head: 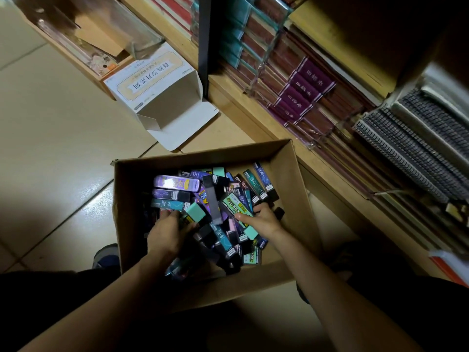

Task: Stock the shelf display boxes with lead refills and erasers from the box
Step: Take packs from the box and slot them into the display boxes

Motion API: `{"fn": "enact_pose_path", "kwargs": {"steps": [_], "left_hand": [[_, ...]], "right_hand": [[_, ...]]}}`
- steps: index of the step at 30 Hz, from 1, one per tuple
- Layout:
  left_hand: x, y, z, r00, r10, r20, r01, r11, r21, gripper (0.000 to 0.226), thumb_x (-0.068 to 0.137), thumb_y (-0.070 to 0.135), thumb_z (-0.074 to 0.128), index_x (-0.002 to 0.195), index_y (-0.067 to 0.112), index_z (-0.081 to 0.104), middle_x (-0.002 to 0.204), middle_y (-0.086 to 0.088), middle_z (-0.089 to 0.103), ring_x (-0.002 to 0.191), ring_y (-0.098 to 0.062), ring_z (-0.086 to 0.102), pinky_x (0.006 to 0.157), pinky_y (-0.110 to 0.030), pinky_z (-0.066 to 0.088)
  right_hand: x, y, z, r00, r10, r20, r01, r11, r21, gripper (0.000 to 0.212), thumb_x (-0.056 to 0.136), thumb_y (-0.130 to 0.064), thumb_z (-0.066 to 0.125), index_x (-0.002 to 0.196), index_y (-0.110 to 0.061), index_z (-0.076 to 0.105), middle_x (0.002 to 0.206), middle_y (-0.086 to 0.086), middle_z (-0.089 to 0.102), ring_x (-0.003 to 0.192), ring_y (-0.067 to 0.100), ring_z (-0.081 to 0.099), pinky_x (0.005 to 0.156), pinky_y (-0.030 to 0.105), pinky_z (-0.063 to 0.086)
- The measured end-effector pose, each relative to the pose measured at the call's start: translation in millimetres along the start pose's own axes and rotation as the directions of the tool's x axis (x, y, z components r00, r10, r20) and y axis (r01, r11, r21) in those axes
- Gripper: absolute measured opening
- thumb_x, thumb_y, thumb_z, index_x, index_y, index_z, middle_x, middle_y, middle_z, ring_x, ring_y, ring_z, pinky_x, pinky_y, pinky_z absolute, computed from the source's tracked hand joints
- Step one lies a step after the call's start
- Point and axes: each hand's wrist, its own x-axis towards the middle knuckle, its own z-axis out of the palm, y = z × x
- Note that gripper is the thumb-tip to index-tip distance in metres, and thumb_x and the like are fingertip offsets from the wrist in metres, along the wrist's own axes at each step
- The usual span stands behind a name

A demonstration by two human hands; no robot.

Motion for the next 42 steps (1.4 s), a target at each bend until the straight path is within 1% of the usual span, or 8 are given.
{"fn": "enact_pose_path", "kwargs": {"steps": [5,9,16,20,25,31,36,42], "left_hand": [[-6,12,-7,0.996,-0.036,-0.086,0.001,0.926,-0.377,0.032,0.093,0.039,0.053,0.102,0.007,0.051,0.100,-0.012,0.060,0.088,-0.032,0.060,0.074,-0.040,0.048],[-12,25,-7,0.986,-0.112,0.125,0.167,0.631,-0.757,0.024,0.099,0.026,0.046,0.110,0.004,0.050,0.097,-0.015,0.060,0.088,-0.028,0.058,0.071,-0.036,0.050],[-17,17,5,0.963,-0.069,0.259,0.252,0.564,-0.786,0.025,0.099,0.027,0.045,0.112,0.006,0.049,0.102,-0.012,0.061,0.082,-0.022,0.062,0.057,-0.028,0.049],[-12,15,7,0.950,-0.130,0.285,0.313,0.449,-0.837,0.022,0.098,0.024,0.048,0.113,0.009,0.051,0.101,-0.017,0.061,0.073,-0.023,0.064,0.043,-0.025,0.051],[-8,16,10,0.944,-0.132,0.303,0.328,0.490,-0.808,0.061,0.094,0.034,0.053,0.145,0.011,0.029,0.146,-0.018,0.037,0.127,-0.037,0.042,0.101,-0.052,0.041],[-14,36,2,0.950,-0.034,0.311,0.300,0.385,-0.873,0.077,0.090,0.038,0.056,0.150,0.014,0.014,0.157,-0.012,0.018,0.141,-0.032,0.025,0.114,-0.052,0.022],[-28,71,-18,0.918,0.153,0.365,0.295,0.353,-0.888,0.097,0.074,0.067,0.053,0.151,0.023,0.015,0.159,-0.005,0.017,0.143,-0.029,0.021,0.114,-0.058,0.019],[-51,106,-42,0.902,0.317,0.294,0.193,0.312,-0.930,0.068,0.080,0.061,0.046,0.132,0.017,0.050,0.127,-0.008,0.061,0.116,-0.025,0.059,0.098,-0.048,0.047]], "right_hand": [[-9,6,6,0.998,-0.012,-0.061,0.020,0.991,0.131,0.050,0.080,-0.025,0.074,0.115,-0.007,0.043,0.125,0.016,0.050,0.107,0.025,0.053,0.085,0.033,0.047],[-14,4,13,1.000,0.024,-0.012,-0.021,0.982,0.188,0.063,0.080,-0.020,0.074,0.129,-0.004,0.039,0.131,0.017,0.049,0.118,0.032,0.052,0.100,0.046,0.044],[-17,5,22,0.999,0.051,-0.018,-0.040,0.927,0.372,0.059,0.078,-0.015,0.075,0.128,-0.007,0.044,0.125,0.014,0.057,0.112,0.030,0.057,0.097,0.041,0.047],[-23,12,32,0.991,0.057,-0.117,0.017,0.833,0.552,0.044,0.080,-0.007,0.072,0.117,-0.002,0.050,0.114,0.017,0.064,0.093,0.025,0.063,0.072,0.027,0.052],[-31,20,28,0.971,0.089,-0.221,0.073,0.772,0.632,0.018,0.080,-0.002,0.070,0.094,-0.003,0.059,0.102,0.021,0.068,0.075,0.024,0.065,0.063,0.028,0.053],[-50,17,-3,0.972,0.013,-0.234,0.147,0.745,0.651,0.011,0.084,-0.010,0.068,0.093,-0.012,0.063,0.090,0.009,0.071,0.069,0.013,0.067,0.053,0.018,0.052],[-72,-8,-17,0.984,-0.170,-0.053,0.169,0.790,0.589,0.014,0.085,-0.019,0.067,0.099,-0.020,0.066,0.096,0.003,0.073,0.083,0.016,0.069,0.068,0.024,0.055],[-98,-33,-6,0.983,-0.181,-0.036,0.161,0.749,0.643,0.033,0.084,-0.026,0.068,0.115,-0.015,0.066,0.111,0.004,0.070,0.105,0.020,0.064,0.097,0.039,0.048]]}}
